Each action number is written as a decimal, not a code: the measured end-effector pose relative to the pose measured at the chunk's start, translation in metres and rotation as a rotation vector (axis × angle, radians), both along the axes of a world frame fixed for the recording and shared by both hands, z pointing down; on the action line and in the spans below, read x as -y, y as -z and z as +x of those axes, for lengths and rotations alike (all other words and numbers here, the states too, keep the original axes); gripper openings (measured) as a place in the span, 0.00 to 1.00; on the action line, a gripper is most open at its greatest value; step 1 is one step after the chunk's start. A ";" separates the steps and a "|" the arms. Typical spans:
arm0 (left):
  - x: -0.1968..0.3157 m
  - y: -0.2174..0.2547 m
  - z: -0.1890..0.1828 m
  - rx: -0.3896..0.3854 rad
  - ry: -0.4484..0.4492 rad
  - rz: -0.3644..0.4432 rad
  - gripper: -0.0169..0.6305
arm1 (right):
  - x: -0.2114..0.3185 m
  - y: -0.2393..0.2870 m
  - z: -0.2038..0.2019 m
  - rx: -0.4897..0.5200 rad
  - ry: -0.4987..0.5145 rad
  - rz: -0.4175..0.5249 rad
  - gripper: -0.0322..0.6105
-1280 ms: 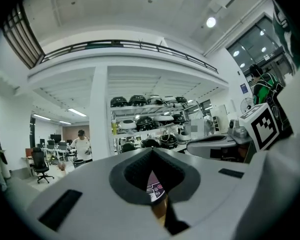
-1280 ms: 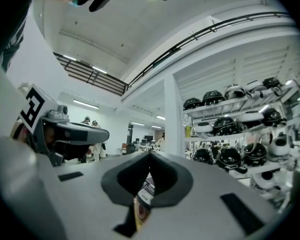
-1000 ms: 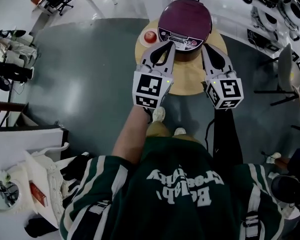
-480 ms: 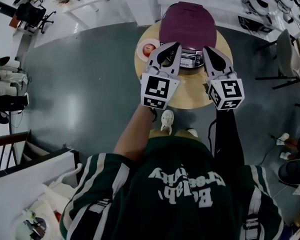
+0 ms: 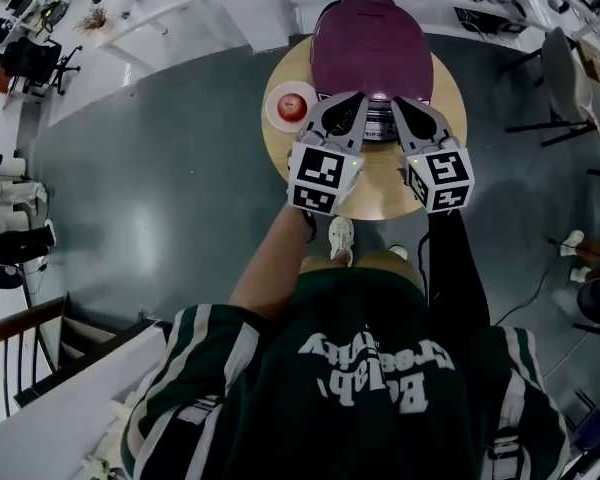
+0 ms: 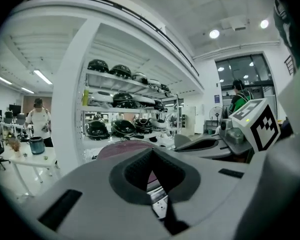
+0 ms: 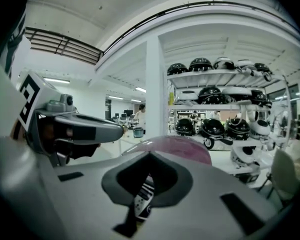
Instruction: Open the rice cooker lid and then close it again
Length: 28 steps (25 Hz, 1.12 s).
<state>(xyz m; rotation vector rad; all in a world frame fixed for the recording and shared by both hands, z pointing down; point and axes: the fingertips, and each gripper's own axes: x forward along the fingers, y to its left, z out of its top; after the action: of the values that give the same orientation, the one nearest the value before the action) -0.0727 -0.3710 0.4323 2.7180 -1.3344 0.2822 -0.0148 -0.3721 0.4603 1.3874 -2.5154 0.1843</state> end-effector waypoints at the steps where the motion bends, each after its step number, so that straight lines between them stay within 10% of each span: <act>1: 0.001 -0.005 0.001 0.000 -0.006 -0.011 0.02 | 0.001 -0.005 0.000 -0.002 -0.002 -0.012 0.05; 19: 0.015 -0.081 0.015 0.143 -0.087 -0.132 0.02 | 0.013 -0.050 -0.007 -0.137 -0.009 -0.115 0.06; 28: 0.014 -0.084 0.018 0.075 -0.067 -0.149 0.02 | 0.012 -0.053 -0.004 -0.177 -0.005 -0.118 0.05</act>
<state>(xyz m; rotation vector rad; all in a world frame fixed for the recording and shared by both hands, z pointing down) -0.0549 -0.3849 0.5160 2.6544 -1.1898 0.4745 -0.0185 -0.3840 0.5138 1.3047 -2.3185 0.1982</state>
